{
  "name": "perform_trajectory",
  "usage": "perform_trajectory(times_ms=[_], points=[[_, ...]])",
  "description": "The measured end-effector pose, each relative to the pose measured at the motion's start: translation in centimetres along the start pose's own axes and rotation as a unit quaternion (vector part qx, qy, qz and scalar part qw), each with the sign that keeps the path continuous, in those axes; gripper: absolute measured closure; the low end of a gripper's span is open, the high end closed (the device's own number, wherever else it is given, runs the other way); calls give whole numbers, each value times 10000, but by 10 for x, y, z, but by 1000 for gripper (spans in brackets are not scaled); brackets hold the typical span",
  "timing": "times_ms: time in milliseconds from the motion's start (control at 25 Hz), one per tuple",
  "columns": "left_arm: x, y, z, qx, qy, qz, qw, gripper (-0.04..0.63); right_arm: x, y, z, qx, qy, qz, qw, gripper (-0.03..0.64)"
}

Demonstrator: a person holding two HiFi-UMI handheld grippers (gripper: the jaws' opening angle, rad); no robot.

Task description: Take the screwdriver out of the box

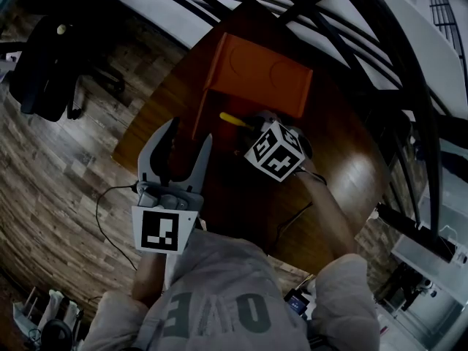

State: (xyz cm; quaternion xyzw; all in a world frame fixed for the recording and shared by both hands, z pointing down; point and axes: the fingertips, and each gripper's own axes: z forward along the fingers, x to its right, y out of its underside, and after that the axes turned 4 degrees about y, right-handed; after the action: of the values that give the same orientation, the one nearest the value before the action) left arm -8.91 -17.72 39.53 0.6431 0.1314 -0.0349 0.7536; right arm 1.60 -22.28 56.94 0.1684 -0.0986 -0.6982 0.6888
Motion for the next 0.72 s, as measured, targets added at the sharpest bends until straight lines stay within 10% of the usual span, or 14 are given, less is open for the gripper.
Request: perform_trajectory(times_ms=[360, 720], points=[[22, -27, 8, 166, 304, 257, 9991, 390, 23, -38, -59, 975, 531, 576, 9921, 538], [58, -79, 14, 552, 729, 606, 9940, 390, 44, -69, -169, 2447, 1592, 1302, 9475, 538]])
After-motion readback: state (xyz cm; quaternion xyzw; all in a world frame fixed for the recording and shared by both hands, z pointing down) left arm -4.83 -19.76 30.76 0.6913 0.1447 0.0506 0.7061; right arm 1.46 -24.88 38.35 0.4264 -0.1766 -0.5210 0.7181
